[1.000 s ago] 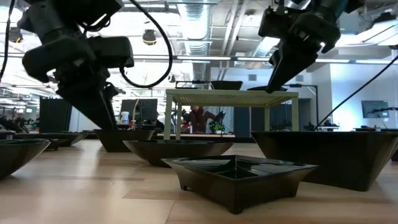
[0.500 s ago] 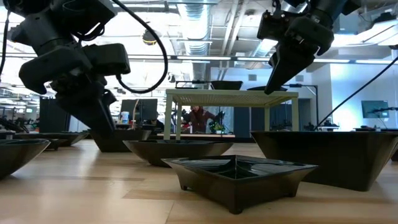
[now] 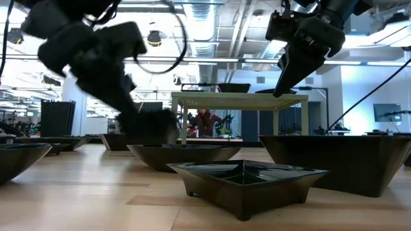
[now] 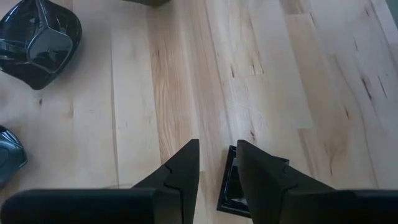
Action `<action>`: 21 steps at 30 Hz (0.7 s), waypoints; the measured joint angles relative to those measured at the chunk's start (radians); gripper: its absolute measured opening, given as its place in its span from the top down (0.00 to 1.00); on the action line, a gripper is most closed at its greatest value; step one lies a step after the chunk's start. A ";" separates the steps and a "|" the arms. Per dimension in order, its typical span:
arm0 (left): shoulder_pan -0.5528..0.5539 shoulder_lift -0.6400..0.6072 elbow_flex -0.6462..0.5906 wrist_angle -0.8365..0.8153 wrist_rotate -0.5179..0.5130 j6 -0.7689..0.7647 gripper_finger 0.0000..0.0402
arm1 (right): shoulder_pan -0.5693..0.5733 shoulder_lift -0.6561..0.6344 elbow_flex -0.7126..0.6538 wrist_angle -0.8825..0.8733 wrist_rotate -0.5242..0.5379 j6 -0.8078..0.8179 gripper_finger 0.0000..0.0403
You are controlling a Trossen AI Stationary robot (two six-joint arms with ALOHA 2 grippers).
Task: Pick & Place Mini shaped plates
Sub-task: Stack the distorted plate on top of the other distorted plate on the shelf
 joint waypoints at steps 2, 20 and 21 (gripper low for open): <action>0.000 0.000 0.039 0.002 0.001 0.046 0.98 | 0.000 0.000 0.000 0.000 0.000 0.000 0.75; 0.100 0.000 0.261 0.000 -0.002 0.419 0.98 | 0.000 0.000 0.000 0.011 0.000 0.001 0.75; 0.121 0.000 0.268 0.000 -0.002 0.440 0.98 | 0.000 -0.005 0.000 0.009 0.000 0.002 0.75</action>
